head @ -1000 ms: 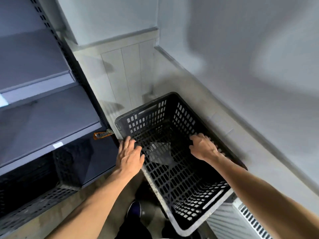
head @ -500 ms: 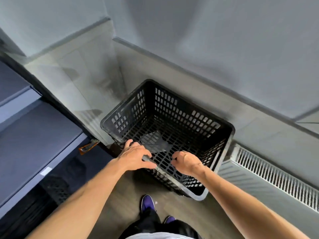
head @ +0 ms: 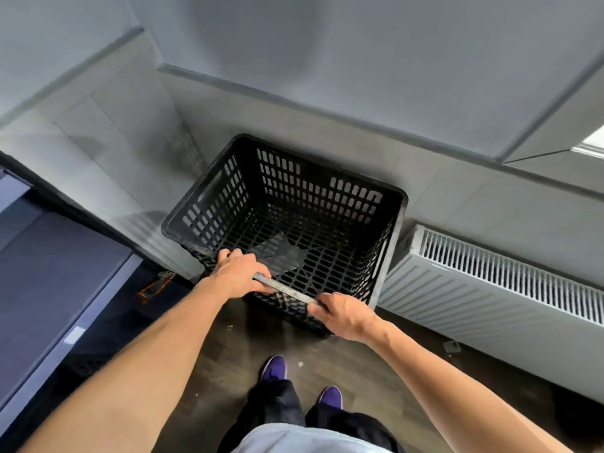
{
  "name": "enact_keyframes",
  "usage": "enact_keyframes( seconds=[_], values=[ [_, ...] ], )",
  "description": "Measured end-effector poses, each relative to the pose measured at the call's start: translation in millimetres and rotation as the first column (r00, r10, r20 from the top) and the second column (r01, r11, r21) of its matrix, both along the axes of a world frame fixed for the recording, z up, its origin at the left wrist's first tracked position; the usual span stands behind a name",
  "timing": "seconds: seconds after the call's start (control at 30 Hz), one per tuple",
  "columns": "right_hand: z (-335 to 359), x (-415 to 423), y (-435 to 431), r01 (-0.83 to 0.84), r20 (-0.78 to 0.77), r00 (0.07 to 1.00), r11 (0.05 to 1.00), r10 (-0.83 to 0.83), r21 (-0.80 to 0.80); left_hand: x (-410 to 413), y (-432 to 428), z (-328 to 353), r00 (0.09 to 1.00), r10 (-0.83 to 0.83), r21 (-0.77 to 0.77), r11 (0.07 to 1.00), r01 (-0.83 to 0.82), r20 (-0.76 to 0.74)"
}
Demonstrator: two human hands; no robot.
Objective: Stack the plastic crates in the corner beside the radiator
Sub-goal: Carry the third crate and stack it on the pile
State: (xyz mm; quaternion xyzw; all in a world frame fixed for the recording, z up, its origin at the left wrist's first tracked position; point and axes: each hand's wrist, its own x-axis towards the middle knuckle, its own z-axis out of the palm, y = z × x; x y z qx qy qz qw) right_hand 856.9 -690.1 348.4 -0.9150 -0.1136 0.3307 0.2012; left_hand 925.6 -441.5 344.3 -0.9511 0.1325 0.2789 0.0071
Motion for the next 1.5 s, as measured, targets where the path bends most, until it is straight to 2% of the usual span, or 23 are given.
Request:
enact_keyframes(
  seconds=[0.1,0.23,0.33,0.43,0.53,0.7,0.83,1.0,1.1,1.3,1.5],
  values=[
    [2,-5,4,0.003,-0.011,1.0,0.999,-0.003,-0.043,2,2,-4,1.0,-0.012,0.011,1.0,0.012,0.011],
    [-3,-2,23,0.049,0.012,0.999,0.991,-0.048,-0.124,-1,9,-9,0.998,-0.031,-0.065,0.997,0.035,0.059],
    [-5,2,47,0.075,0.062,0.996,0.985,-0.065,-0.158,-3,17,-12,0.987,-0.127,-0.104,0.985,0.137,0.096],
    [-8,4,67,0.125,0.138,0.985,0.974,-0.099,-0.188,5,34,-12,0.957,-0.284,-0.122,0.949,0.29,0.06],
    [-11,1,66,0.184,0.166,0.975,0.951,-0.146,-0.247,21,57,-6,0.935,-0.35,-0.173,0.919,0.354,0.05],
    [-13,-4,71,0.256,0.234,0.955,0.909,-0.184,-0.328,55,123,-1,0.946,-0.322,-0.136,0.936,0.324,0.04],
    [-10,2,74,0.232,0.229,0.961,0.907,-0.157,-0.351,65,137,-5,0.93,-0.36,-0.133,0.921,0.367,0.078],
    [-8,5,71,0.188,0.28,0.956,0.917,-0.088,-0.352,62,141,-18,0.873,-0.407,-0.143,0.879,0.454,0.27],
    [-7,10,68,0.187,0.301,0.951,0.914,-0.076,-0.36,61,141,-21,0.858,-0.405,-0.168,0.866,0.47,0.315],
    [-5,11,65,0.165,0.294,0.954,0.916,-0.055,-0.365,66,136,-18,0.89,-0.407,-0.188,0.876,0.444,0.206],
    [-2,6,67,0.201,0.393,0.919,0.901,-0.037,-0.385,60,140,-23,0.824,-0.418,-0.159,0.849,0.505,0.383]
  ],
)
